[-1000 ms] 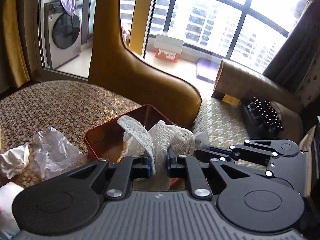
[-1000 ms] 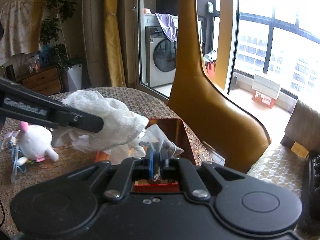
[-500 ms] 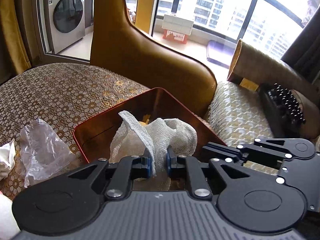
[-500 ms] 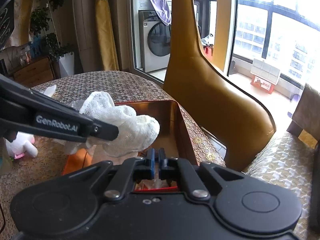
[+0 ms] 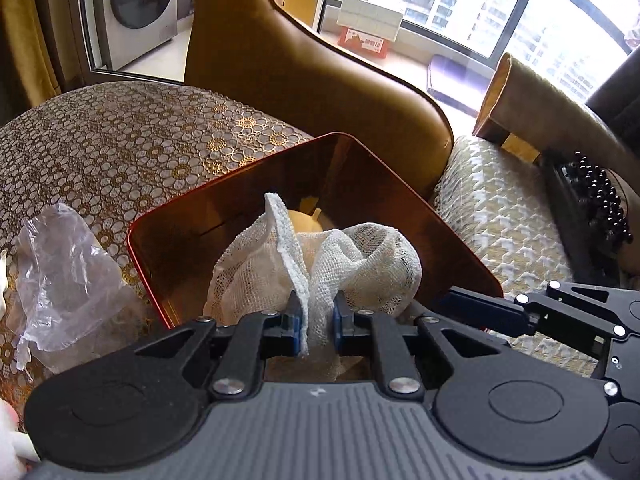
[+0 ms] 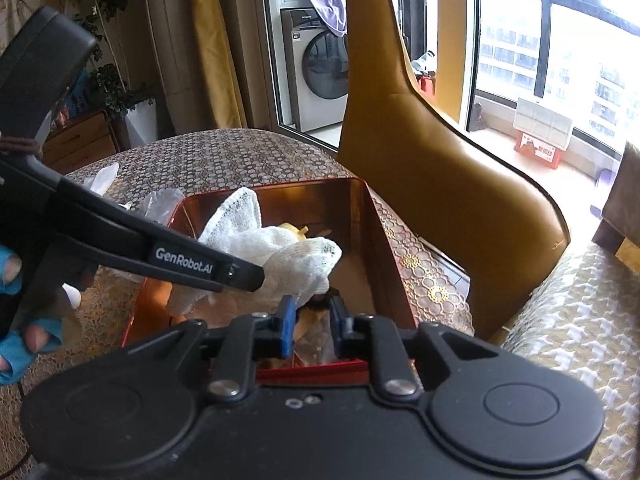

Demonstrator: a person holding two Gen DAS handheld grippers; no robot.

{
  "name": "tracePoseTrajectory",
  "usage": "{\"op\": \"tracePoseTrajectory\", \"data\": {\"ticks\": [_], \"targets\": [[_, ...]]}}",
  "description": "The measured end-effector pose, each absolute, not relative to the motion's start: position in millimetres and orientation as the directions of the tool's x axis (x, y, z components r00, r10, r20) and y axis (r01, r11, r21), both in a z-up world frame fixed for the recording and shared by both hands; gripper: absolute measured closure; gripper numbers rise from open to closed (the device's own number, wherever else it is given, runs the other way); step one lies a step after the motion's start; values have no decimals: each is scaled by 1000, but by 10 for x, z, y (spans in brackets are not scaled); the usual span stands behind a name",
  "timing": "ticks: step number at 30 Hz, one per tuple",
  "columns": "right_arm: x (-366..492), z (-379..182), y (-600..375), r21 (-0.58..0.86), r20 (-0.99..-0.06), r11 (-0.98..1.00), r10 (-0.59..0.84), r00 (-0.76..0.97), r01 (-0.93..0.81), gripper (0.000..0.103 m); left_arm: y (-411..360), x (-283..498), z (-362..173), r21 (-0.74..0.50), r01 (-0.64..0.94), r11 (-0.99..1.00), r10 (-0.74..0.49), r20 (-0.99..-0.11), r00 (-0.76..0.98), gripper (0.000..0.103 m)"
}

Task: Organize soft objects
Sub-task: 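Open both grippers to release the cloth and bag into the box, then move both open grippers back over the items on the table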

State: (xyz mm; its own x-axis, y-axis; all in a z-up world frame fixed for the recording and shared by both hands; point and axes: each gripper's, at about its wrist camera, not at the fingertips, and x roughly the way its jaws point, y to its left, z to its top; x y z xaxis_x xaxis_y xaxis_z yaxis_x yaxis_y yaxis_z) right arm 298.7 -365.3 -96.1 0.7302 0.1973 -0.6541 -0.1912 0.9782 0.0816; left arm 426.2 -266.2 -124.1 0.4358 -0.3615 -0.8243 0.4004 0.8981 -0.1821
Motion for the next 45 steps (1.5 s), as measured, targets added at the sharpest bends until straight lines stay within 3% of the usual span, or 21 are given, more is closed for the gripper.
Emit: {"op": "tracePoseTrajectory", "data": {"ticks": [2, 5, 7, 8, 16, 19, 36, 45], "targets": [[3007, -965, -3674, 101, -659, 976, 212, 721, -194, 83, -2667, 4271, -1253, -187, 399, 898, -364, -824, 433, 84], [2988, -960, -3684, 107, -657, 973, 222, 720, -203, 78, -2671, 4264, -1249, -197, 404, 893, -375, -823, 427, 69], [2970, -945, -3690, 105, -656, 973, 225, 720, -208, 73, -2677, 4247, -1232, -203, 414, 888, -385, -818, 426, 35], [2964, -935, -3693, 105, -656, 972, 226, 720, -209, 72, -2682, 4238, -1218, -203, 417, 886, -388, -816, 428, 30], [2843, -848, -3692, 90, -648, 968, 237, 724, -236, 48, -2642, 4164, -1094, -234, 417, 878, -412, -812, 414, 29], [2770, -806, -3692, 87, -641, 967, 239, 729, -241, 41, -2607, 4111, -1037, -249, 414, 875, -424, -807, 410, 18], [2334, -489, -3752, 129, -573, 958, 284, 769, -257, 2, -2334, 3619, -592, -315, 433, 844, -503, -743, 441, 9], [2041, -254, -3766, 162, -562, 957, 290, 775, -240, 0, -2196, 3002, -246, -245, 480, 842, -502, -681, 533, 8]]}}
